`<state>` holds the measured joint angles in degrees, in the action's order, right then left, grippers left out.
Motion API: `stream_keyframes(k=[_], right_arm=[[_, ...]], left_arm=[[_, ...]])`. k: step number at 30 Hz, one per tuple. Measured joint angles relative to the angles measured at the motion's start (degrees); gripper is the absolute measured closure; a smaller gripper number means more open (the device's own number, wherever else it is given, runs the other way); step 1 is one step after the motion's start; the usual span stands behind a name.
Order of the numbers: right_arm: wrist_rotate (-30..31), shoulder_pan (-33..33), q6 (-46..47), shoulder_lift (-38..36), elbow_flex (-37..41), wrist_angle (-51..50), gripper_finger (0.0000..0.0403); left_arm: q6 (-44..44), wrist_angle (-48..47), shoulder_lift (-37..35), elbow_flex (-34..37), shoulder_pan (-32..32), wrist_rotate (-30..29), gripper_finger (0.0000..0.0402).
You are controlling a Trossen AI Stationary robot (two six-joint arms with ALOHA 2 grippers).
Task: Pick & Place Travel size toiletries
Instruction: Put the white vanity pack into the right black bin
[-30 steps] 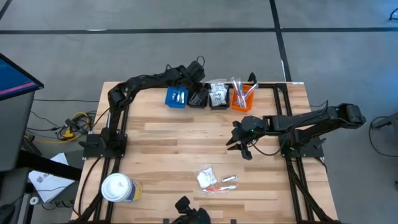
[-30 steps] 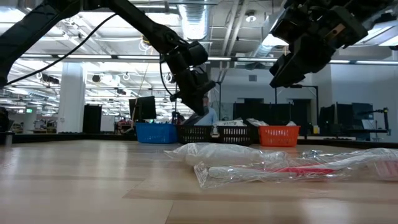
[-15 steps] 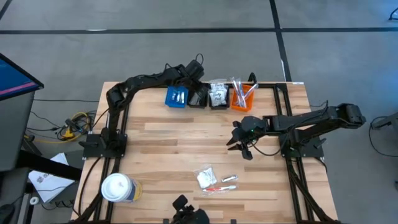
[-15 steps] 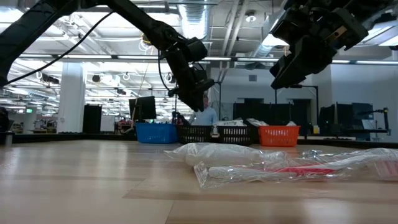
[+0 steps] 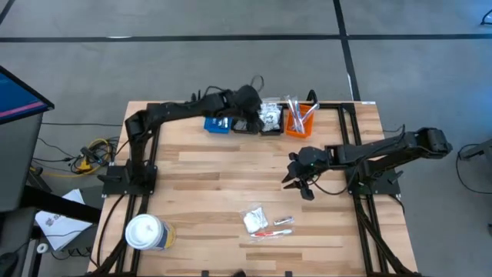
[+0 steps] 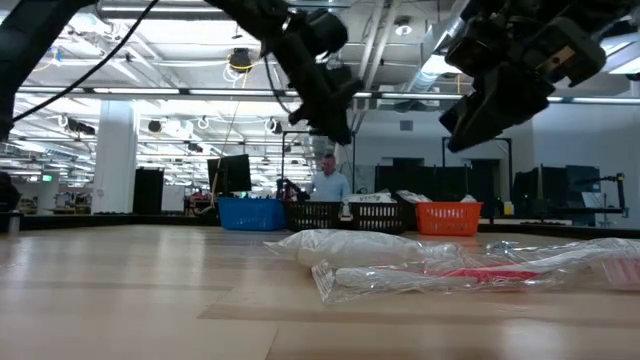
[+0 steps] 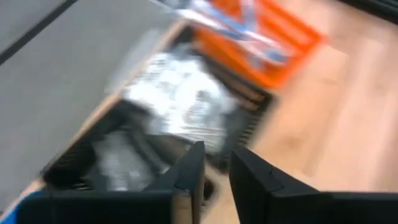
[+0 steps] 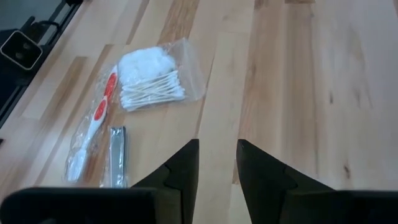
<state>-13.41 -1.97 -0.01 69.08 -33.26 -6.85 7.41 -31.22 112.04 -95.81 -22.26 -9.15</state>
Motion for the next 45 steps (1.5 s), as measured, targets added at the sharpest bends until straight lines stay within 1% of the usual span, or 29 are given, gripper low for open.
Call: stream_keyframes(k=[5,8,10,15,20,22,24,27,35,39,42,45], right_arm=[[0.03,-1.41,0.06,0.0,0.77,0.47,0.0301],[0.0,-2.72,0.05,0.0,0.77,0.79,0.0301],[0.0,-3.55,0.05,0.0,0.77,1.52,0.0301],[-0.02,-4.86,0.05,0.0,0.77,3.1,0.0301],[-0.02,-5.15,0.62,0.0,0.77,3.36,0.0301],[-0.02,-5.15,1.01,0.0,0.77,3.5,0.0301],[-0.02,-5.15,1.07,0.0,0.77,3.54,0.0301],[-0.02,-5.15,0.91,0.0,0.77,3.71,0.0301],[-0.02,-5.1,-0.61,0.0,0.75,4.35,0.0301],[-0.02,-5.08,-0.59,0.0,0.75,4.05,0.0301],[-0.02,-5.08,-0.57,0.0,0.75,4.04,0.0301],[-0.02,-5.08,-0.57,0.0,0.75,4.08,0.0301]], left_arm=[[0.08,-1.09,-0.31,0.0,7.82,-0.38,0.0372],[0.1,-1.29,-0.31,0.0,12.91,-3.36,0.0395],[0.39,-1.44,-0.31,0.0,16.24,-6.31,0.0398],[2.6,-1.37,-0.31,0.0,23.59,-17.54,0.0399],[5.17,0.92,-0.31,0.0,29.87,-32.95,0.0399],[5.26,2.12,-0.31,0.0,32.24,-37.34,0.0399],[5.28,2.2,-0.31,0.0,34.32,-40.11,0.0399],[7.3,1.48,-1.04,0.0,36.96,-40.2,0.0399],[17.4,0.01,-2.92,-0.04,43.17,-34.04,0.0399],[20.98,-0.02,-2.93,0.23,46.27,-33.69,0.0399],[24.5,-0.37,-2.95,2.05,48.2,-33.5,0.0399],[24.73,-0.21,-3.02,4.26,49.98,-33.49,0.0399]])
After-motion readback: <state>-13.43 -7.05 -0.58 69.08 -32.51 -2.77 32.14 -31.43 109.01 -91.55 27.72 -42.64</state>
